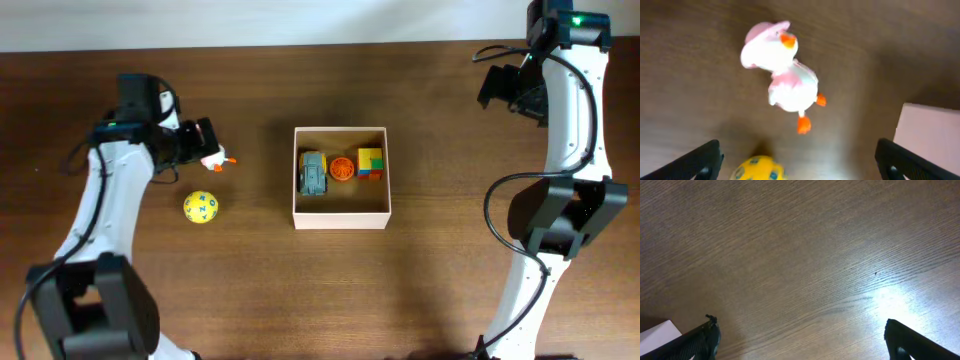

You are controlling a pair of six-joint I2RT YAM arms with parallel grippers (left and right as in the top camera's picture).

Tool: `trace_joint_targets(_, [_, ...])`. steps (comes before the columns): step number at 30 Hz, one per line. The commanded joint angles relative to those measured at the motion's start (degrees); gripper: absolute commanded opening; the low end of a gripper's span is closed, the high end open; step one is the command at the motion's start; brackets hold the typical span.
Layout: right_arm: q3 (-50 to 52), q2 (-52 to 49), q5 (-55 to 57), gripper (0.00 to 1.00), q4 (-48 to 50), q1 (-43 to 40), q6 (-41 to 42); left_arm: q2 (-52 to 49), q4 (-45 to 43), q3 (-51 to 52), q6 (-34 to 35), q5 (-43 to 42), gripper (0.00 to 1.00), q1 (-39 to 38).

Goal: Pack container
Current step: 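Move the left gripper over the pink-hatted white duck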

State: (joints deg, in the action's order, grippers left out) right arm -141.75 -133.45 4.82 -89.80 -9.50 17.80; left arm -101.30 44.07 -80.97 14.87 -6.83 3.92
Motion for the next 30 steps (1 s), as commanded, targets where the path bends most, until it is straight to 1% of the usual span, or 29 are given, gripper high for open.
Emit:
trace_joint_targets(1, [-0.81, 1.86, -0.11, 0.99, 0.0, 0.11, 0.31, -3.56, -3.63, -1.03, 6.43, 2.6, 0.99, -3.04])
trace_joint_targets(4, [-0.81, 1.86, -0.11, 0.99, 0.0, 0.11, 0.31, -6.01, -6.25, -1.03, 8.57, 4.5, 0.99, -5.11])
trace_joint_targets(7, [-0.81, 1.86, -0.11, 0.99, 0.0, 0.11, 0.31, -8.11, -6.38, -1.03, 14.86, 9.84, 0.99, -6.58])
trace_joint_targets(10, [-0.81, 1.86, -0.11, 0.99, 0.0, 0.11, 0.31, -9.77, -6.38, -1.03, 19.15, 12.94, 0.99, -7.39])
trace_joint_targets(14, [-0.81, 1.86, -0.11, 0.99, 0.0, 0.11, 0.31, -11.54, -6.95, -1.03, 22.18, 14.43, 0.99, -7.78])
trace_joint_targets(19, [-0.81, 1.86, -0.11, 0.99, 0.0, 0.11, 0.31, -12.66, -7.5, -1.03, 27.93, 17.9, 0.99, -7.78])
trace_joint_targets(30, [-0.81, 1.86, -0.11, 0.99, 0.0, 0.11, 0.31, -14.93, -14.12, -0.98, 28.02, 18.27, 0.99, -7.78])
